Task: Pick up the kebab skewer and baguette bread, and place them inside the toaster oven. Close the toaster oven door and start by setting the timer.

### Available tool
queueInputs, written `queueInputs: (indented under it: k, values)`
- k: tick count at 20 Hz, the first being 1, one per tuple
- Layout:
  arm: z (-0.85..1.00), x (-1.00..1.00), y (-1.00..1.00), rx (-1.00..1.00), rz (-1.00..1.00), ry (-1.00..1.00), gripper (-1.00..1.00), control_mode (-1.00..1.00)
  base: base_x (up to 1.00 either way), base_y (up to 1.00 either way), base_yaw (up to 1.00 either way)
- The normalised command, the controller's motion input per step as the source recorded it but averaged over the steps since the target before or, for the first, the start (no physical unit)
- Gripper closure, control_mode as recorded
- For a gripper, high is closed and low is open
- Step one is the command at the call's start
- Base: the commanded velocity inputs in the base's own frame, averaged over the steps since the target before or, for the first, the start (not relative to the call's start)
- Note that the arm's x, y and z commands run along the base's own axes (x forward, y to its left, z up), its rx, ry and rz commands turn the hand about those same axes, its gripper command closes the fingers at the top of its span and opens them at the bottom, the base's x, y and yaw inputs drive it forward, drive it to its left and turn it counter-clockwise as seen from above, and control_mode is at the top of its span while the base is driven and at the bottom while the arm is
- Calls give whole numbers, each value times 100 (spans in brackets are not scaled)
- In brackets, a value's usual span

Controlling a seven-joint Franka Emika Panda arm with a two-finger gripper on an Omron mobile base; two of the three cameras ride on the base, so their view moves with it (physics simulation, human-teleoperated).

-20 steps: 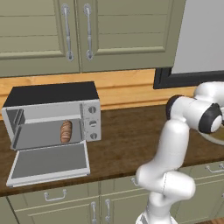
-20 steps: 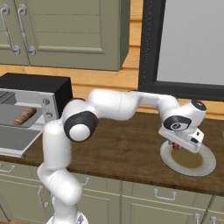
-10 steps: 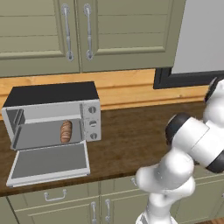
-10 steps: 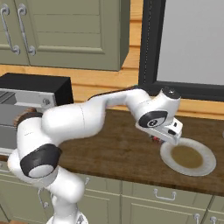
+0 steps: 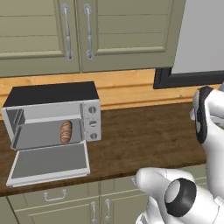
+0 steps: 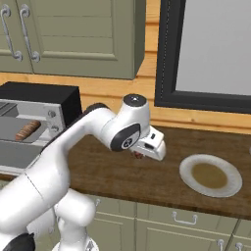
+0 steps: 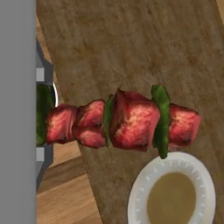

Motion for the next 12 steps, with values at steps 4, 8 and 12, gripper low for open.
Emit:
queueInputs:
  k: [4, 8, 12]
  values:
    - [57, -40, 100, 0, 0, 1, 100, -100, 0, 0, 0]
    - [58, -44, 100, 0, 0, 5, 100, -100, 0, 0, 0]
    - [49, -52, 100, 0, 0, 5, 100, -100, 0, 0, 0]
